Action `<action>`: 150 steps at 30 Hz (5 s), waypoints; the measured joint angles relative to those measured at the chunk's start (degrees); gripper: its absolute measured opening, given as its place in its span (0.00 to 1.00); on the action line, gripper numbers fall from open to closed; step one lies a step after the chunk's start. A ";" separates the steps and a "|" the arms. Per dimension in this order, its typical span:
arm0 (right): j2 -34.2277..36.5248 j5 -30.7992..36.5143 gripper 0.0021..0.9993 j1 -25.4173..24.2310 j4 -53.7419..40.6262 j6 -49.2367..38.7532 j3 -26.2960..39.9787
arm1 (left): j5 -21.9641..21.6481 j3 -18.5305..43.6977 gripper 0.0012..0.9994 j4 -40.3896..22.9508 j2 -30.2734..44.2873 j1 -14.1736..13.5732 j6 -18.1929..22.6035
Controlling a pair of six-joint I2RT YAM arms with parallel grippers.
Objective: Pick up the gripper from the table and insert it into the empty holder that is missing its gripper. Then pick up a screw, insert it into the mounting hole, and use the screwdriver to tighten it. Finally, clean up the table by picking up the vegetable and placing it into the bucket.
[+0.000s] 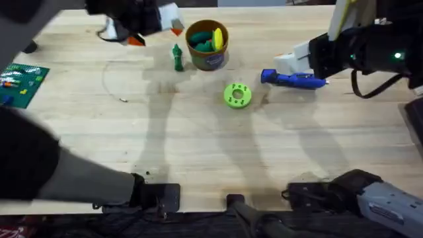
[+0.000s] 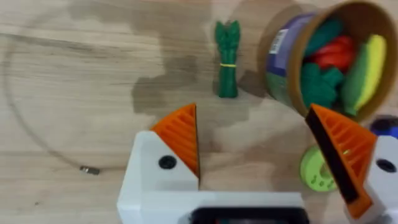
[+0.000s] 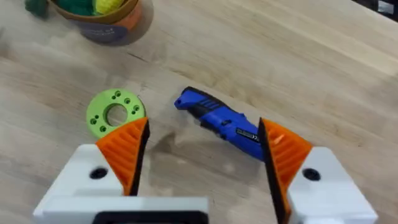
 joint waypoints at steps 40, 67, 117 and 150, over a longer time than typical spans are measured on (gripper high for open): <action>0.00 0.00 0.97 0.00 0.45 0.00 0.00 | -0.38 -0.04 0.02 12.03 19.73 -3.52 -2.94; 0.00 0.00 0.97 0.00 0.49 0.00 0.00 | 5.30 32.94 0.02 -16.32 16.96 -15.78 -0.08; -25.51 0.02 0.97 0.00 -1.72 0.00 0.59 | -13.22 20.18 0.99 -39.18 -13.57 -23.99 1.10; -25.51 0.00 0.97 0.00 -6.89 0.00 0.63 | -8.40 -11.87 0.99 -15.90 -27.54 -23.80 -0.42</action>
